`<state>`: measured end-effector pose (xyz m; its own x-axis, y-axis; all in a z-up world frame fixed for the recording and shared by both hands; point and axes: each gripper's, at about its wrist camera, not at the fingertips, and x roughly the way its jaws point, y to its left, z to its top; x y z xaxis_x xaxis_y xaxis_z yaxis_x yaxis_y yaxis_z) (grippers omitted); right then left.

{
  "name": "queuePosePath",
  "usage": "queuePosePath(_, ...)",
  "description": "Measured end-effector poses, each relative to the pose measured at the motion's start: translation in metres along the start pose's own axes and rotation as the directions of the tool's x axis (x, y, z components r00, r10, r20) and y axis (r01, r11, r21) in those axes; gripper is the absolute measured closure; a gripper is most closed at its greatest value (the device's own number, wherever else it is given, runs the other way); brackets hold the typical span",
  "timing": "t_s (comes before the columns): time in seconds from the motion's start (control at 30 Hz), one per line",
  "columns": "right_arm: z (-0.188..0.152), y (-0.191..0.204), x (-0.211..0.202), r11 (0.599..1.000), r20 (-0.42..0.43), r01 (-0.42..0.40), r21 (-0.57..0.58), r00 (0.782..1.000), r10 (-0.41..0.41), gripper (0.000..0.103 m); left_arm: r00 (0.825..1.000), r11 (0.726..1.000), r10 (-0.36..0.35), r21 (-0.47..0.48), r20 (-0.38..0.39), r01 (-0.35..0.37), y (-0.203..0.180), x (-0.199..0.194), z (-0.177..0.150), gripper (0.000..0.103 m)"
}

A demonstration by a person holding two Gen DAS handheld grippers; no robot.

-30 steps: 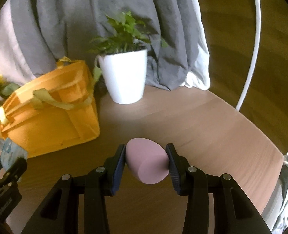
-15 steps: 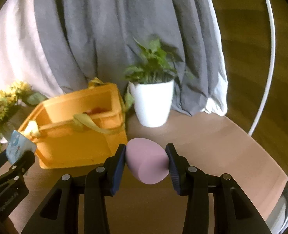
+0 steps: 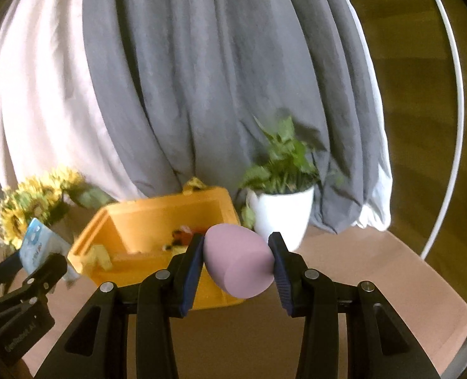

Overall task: Organize soft objects
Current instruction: 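Carry the cloth book with the left tool while the right tool carries the pink sponge over the crate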

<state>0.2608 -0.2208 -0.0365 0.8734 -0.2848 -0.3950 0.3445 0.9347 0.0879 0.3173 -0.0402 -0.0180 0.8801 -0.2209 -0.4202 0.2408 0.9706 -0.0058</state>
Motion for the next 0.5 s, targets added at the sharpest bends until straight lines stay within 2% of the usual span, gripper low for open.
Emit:
queuePosePath(0.13,0.011,0.012,0.001,0.999,0.03,-0.032,-0.029,0.999,0.033,0.06,0.999,1.0,0.007,0.023,0.042,-0.008,0.003,-0.005,0.011,0.025)
queuePosePath(0.27,0.02,0.024,0.008,0.995,0.029,-0.085,-0.05,0.996,0.087,0.06,0.997,0.999,0.017,0.026,0.076,-0.019,0.007,-0.003,0.024,0.025)
queuePosePath(0.5,0.036,0.036,0.02,0.989,0.046,-0.128,-0.067,0.99,0.132,0.06,0.992,0.999,0.037,0.026,0.123,-0.041,0.01,0.004,0.043,0.025)
